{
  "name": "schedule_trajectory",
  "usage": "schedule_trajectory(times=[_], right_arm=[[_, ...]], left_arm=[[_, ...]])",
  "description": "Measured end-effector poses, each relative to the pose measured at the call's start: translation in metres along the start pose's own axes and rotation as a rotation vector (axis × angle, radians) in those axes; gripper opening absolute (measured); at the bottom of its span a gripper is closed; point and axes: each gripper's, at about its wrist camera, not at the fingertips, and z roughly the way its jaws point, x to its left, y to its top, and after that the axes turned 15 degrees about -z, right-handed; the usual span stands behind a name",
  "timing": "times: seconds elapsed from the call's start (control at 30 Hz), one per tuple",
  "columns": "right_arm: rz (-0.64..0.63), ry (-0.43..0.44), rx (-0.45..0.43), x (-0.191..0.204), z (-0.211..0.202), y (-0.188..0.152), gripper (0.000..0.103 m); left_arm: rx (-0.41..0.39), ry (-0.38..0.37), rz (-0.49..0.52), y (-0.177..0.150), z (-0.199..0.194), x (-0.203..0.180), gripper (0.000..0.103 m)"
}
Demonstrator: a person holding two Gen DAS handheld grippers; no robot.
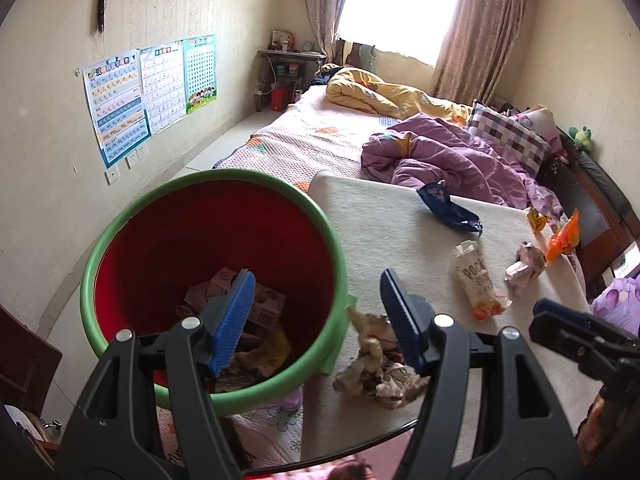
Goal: Collect trash
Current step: 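Grasp another crumpled paper with the right tool and drop it into the bucket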
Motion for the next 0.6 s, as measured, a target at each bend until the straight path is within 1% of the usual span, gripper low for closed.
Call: schedule_trajectory(times=[0.07,0.13,0.23,0.37,0.4,0.43,0.47,0.53,0.6], right_arm=[[-0.025,0.009,0.021,-0.001,0.006,-0.002,0.063],[-0.056,0.039,0.051,0.004,0.018,-0.006,0.063],[-0.105,0.098,0.119,0.016,0.049,-0.008,0.065],[-0.174,0.118,0.215,0.033,0.089,-0.015,0.065],[-0.182,0.119,0.242,0.037,0.097,-0.018,0.061],[-0.183,0.131,0.263,0.039,0.102,-0.02,0.042],[-0.174,0.15,0.256,0.04,0.102,-0.02,0.036],[-0.184,0.134,0.215,0.044,0.092,-0.015,0.027],[-0.187,0.113,0.153,0.046,0.076,-0.007,0.026]], left_arm=[[-0.013,0.018,-0.026,-0.001,-0.003,0.001,0.063],[-0.02,0.041,-0.052,-0.002,-0.008,0.004,0.064],[-0.028,0.075,-0.065,-0.006,-0.017,0.012,0.064],[-0.035,0.116,-0.104,-0.008,-0.027,0.031,0.065],[-0.037,0.125,-0.11,-0.008,-0.029,0.035,0.065],[-0.041,0.133,-0.116,-0.007,-0.031,0.04,0.065],[-0.045,0.142,-0.124,-0.006,-0.033,0.045,0.065],[-0.052,0.152,-0.138,-0.004,-0.036,0.053,0.065],[-0.057,0.158,-0.149,0.0,-0.036,0.061,0.065]])
